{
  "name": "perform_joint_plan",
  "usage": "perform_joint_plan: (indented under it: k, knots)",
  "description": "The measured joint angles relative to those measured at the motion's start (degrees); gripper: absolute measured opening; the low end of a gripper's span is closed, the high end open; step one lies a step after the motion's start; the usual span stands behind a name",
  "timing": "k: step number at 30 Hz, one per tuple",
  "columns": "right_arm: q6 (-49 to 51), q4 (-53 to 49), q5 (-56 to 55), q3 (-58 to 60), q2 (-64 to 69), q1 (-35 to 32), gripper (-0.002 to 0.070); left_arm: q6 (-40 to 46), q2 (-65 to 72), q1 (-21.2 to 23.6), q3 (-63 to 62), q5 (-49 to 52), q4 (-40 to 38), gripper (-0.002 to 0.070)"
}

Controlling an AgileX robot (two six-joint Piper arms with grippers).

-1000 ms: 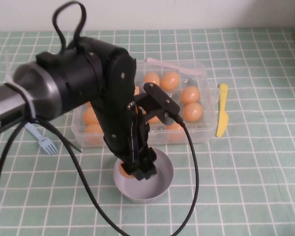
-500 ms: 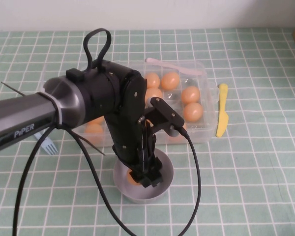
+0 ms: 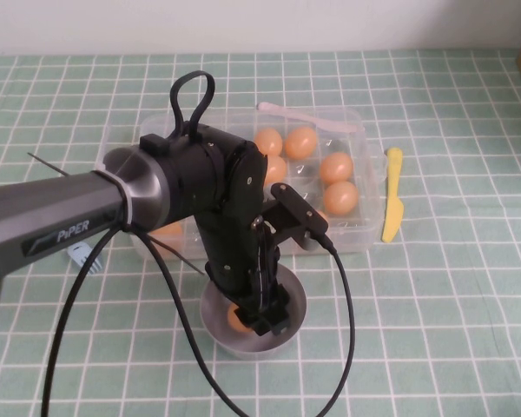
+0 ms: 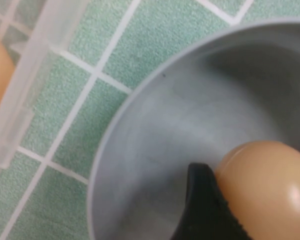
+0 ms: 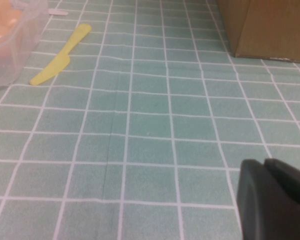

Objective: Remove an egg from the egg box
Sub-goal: Place the egg in the bowl

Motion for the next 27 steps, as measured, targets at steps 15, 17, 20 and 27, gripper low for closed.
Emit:
perform_joint_plan:
  k: [15, 17, 20, 27]
  knots:
    - [0.0, 0.0, 0.0, 0.0, 0.0, 0.0, -0.0018, 0.0, -0.84, 0.0, 0.12, -1.49, 3.49, 0.0473]
    - [0.0, 0.0, 0.0, 0.0, 0.0, 0.0, -0.0018, -0.11, -3.11, 0.0, 0.12, -1.49, 4.51, 0.0473]
    - [0.0, 0.0, 0.0, 0.0, 0.0, 0.0, -0.0018, -1.08, -8.68, 0.0, 0.12, -1.24, 4.77, 0.047]
    - [0.0, 0.0, 0.0, 0.0, 0.0, 0.0, -0.0018, -5.42, -21.5, 0.0, 0.12, 2.31, 3.91, 0.0217]
